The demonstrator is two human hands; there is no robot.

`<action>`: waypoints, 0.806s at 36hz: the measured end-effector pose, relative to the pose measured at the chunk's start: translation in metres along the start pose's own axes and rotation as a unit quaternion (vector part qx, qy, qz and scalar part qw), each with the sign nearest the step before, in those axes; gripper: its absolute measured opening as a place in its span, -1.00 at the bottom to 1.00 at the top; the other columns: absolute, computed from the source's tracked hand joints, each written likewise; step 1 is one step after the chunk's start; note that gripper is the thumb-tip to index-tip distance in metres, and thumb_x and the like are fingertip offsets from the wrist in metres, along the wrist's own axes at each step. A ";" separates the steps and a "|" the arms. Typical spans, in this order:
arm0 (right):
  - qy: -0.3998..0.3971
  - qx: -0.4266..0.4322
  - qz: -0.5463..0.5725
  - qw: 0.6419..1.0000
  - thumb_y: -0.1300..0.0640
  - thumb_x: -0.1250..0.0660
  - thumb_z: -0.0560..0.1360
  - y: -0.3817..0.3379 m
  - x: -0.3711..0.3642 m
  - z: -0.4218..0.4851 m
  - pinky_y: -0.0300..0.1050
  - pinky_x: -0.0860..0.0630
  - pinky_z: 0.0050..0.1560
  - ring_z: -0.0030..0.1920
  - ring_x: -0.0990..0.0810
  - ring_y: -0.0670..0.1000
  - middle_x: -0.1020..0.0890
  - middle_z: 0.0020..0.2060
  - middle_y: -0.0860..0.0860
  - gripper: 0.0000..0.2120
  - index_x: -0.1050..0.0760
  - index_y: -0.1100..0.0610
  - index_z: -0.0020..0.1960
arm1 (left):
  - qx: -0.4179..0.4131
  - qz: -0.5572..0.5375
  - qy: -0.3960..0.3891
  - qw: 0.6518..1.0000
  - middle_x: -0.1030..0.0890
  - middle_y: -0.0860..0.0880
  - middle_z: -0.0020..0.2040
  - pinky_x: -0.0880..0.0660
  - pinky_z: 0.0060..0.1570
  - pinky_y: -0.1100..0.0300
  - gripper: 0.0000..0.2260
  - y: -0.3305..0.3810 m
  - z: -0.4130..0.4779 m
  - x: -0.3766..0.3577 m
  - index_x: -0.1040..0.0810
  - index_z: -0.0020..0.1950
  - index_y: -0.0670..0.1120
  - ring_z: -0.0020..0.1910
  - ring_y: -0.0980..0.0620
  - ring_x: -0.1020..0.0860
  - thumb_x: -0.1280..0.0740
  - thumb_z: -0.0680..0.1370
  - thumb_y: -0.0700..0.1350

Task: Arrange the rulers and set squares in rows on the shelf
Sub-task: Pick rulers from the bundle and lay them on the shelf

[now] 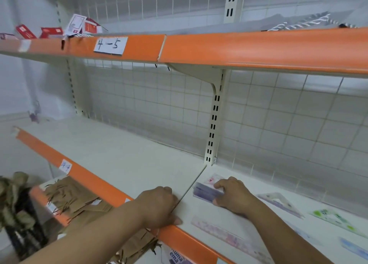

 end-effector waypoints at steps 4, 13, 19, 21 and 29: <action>-0.007 0.003 -0.011 1.000 0.09 -0.35 0.43 0.000 0.000 -0.002 -0.11 -0.46 0.20 0.19 -0.50 0.05 -0.51 0.22 0.03 -0.62 -0.52 0.08 0.24 | -0.001 -0.003 -0.004 1.000 -0.42 -0.08 0.19 -0.41 0.11 0.06 -0.56 -0.002 -0.001 0.000 -0.48 0.23 -0.08 0.21 -0.06 -0.42 -0.26 0.53 0.22; 0.002 -0.001 -0.034 0.999 0.04 -0.30 0.46 -0.002 0.001 -0.013 -0.07 -0.43 0.22 0.24 -0.44 0.08 -0.43 0.23 0.06 -0.55 -0.41 0.06 0.34 | -0.028 0.004 -0.001 1.000 -0.42 -0.08 0.19 -0.41 0.09 0.06 -0.56 0.006 0.002 0.002 -0.46 0.27 -0.08 0.21 -0.06 -0.42 -0.27 0.54 0.19; 0.086 0.020 -0.014 0.996 0.01 -0.30 0.50 -0.006 0.014 -0.037 -0.15 -0.41 0.09 0.12 -0.46 0.01 -0.46 0.03 -0.04 -0.79 -0.49 -0.05 0.13 | -0.053 0.010 0.001 0.999 -0.42 -0.06 0.23 -0.43 0.15 0.04 -0.53 0.016 0.010 -0.001 -0.45 0.33 -0.06 0.25 -0.05 -0.42 -0.27 0.54 0.19; 0.069 0.017 -0.030 0.997 0.05 -0.27 0.47 -0.007 0.017 -0.049 -0.14 -0.43 -0.04 -0.05 -0.49 -0.01 -0.51 -0.11 -0.06 -0.94 -0.45 -0.04 -0.18 | -0.062 0.011 0.003 0.998 -0.42 -0.05 0.24 -0.43 0.17 0.04 -0.53 0.022 0.011 -0.001 -0.44 0.33 -0.05 0.26 -0.05 -0.41 -0.27 0.53 0.19; -0.082 0.001 -0.139 0.987 0.00 -0.34 0.47 0.003 0.002 -0.091 -0.05 -0.47 0.07 0.12 -0.55 0.08 -0.58 0.12 0.09 -0.67 -0.54 0.20 0.13 | -0.103 0.020 0.009 0.994 -0.41 -0.06 0.25 -0.39 0.16 0.08 -0.57 0.038 0.015 0.000 -0.44 0.33 -0.04 0.27 -0.04 -0.40 -0.26 0.55 0.17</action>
Point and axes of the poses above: each hand's wrist, its own z-axis towards the middle knuckle, its own x-axis out of the back of the hand, y = z × x, the point moved 3 cm from there along z, towards the middle knuckle
